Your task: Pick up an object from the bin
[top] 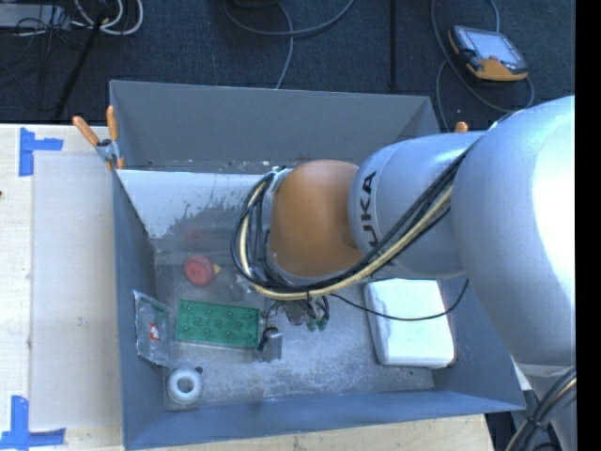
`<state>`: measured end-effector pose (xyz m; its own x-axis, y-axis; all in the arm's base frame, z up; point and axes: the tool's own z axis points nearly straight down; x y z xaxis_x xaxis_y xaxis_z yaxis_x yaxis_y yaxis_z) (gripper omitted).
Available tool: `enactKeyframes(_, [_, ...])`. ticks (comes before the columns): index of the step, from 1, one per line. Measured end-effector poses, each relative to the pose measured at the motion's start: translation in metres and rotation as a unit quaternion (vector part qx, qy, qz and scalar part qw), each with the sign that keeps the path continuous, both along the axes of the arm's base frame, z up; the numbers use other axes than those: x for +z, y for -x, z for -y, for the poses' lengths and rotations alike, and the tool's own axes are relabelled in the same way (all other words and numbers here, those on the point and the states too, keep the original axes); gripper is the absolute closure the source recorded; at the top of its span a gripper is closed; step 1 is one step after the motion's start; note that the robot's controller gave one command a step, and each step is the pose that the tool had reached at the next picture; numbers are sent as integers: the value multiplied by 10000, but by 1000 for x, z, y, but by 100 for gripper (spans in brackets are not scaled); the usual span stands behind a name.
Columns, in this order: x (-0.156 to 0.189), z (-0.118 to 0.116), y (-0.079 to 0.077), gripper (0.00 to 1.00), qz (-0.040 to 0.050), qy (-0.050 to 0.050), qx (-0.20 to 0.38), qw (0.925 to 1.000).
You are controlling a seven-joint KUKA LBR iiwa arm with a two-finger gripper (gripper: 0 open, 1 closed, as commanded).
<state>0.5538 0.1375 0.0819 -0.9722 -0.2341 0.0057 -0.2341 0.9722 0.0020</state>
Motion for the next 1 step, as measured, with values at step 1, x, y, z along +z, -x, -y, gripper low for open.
enactKeyframes(1, [3,2,-2,100,22,1,-31,10000])
